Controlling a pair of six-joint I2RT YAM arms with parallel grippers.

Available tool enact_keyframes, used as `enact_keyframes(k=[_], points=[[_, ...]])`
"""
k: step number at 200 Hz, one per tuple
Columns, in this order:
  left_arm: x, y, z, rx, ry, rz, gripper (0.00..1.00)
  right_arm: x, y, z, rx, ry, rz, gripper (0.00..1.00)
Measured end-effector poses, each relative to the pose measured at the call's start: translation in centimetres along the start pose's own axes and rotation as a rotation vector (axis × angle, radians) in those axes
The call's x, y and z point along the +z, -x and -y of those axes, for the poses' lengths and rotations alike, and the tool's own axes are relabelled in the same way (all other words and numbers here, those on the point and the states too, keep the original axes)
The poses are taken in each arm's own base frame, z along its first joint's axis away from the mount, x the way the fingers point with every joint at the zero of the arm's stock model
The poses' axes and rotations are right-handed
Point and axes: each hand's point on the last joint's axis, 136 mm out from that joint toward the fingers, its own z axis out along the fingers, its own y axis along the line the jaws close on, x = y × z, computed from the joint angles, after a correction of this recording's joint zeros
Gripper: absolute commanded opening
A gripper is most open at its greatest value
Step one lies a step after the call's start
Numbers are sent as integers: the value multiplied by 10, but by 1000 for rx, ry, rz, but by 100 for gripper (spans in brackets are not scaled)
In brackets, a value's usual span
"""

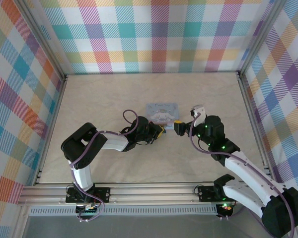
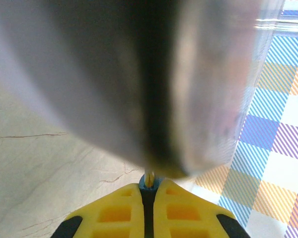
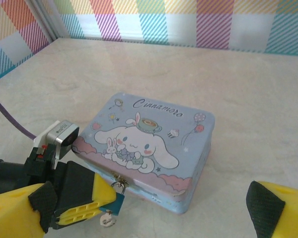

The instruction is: Unlock the padlock with the key

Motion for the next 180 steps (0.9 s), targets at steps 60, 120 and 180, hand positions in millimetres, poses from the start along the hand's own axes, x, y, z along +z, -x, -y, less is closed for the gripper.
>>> enact_keyframes(k=[60, 120, 180], points=[[0, 0, 0, -1, 1, -1, 9, 4, 7, -8, -148, 43, 33, 100], [0, 0, 0, -8, 1, 0, 8, 16, -18, -25, -459, 172, -75, 100], [0, 0, 1, -9, 1, -1, 8, 16, -37, -37, -743, 243, -104, 100]])
